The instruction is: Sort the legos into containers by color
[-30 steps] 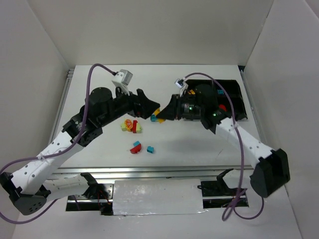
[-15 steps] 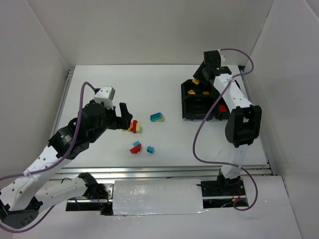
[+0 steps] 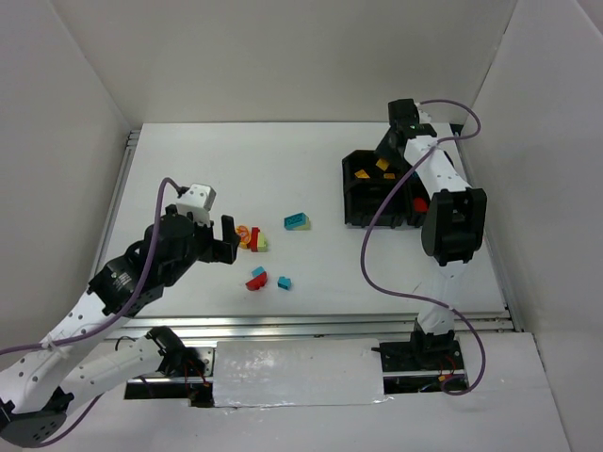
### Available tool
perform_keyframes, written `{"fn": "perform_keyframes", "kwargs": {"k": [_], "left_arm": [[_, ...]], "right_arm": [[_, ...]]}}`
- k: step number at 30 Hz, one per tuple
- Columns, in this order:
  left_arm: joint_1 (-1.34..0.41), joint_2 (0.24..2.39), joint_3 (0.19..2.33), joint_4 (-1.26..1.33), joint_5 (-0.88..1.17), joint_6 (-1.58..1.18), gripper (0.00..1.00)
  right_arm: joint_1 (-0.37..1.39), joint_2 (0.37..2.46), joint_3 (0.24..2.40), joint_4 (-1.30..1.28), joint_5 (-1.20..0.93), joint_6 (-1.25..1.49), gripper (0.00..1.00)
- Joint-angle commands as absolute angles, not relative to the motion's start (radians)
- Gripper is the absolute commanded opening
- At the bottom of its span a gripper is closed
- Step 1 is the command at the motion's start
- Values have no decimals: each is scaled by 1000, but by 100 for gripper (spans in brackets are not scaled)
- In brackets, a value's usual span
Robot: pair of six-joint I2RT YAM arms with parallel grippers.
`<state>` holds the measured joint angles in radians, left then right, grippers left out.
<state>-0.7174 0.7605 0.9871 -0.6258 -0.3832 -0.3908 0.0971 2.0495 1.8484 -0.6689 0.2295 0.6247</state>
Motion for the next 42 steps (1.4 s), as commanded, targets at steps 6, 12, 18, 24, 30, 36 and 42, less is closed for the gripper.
{"fn": "perform_keyframes", "kwargs": {"k": [6, 12, 18, 24, 30, 36, 42], "left_arm": [[-713, 752, 976, -577, -364, -356, 99], [-713, 746, 968, -574, -371, -365, 100], [-695, 753, 974, -606, -497, -422, 100], [-667, 738, 968, -604, -515, -436, 99], [-666, 744, 966, -611, -511, -434, 99], [-666, 753, 966, -604, -477, -425, 100], [-666, 767, 965, -603, -445, -414, 99]], "right_arm": [[91, 2068, 1933, -675, 255, 595, 75], [118, 1956, 1924, -663, 183, 580, 79], [282, 1732, 1714, -518, -119, 345, 100], [504, 1755, 1631, -568, -114, 161, 100], [624, 1879, 1638, -557, 46, 166, 100], [673, 1996, 1709, -617, 153, 183, 99], [678, 1979, 1567, -508, 61, -44, 99]]}}
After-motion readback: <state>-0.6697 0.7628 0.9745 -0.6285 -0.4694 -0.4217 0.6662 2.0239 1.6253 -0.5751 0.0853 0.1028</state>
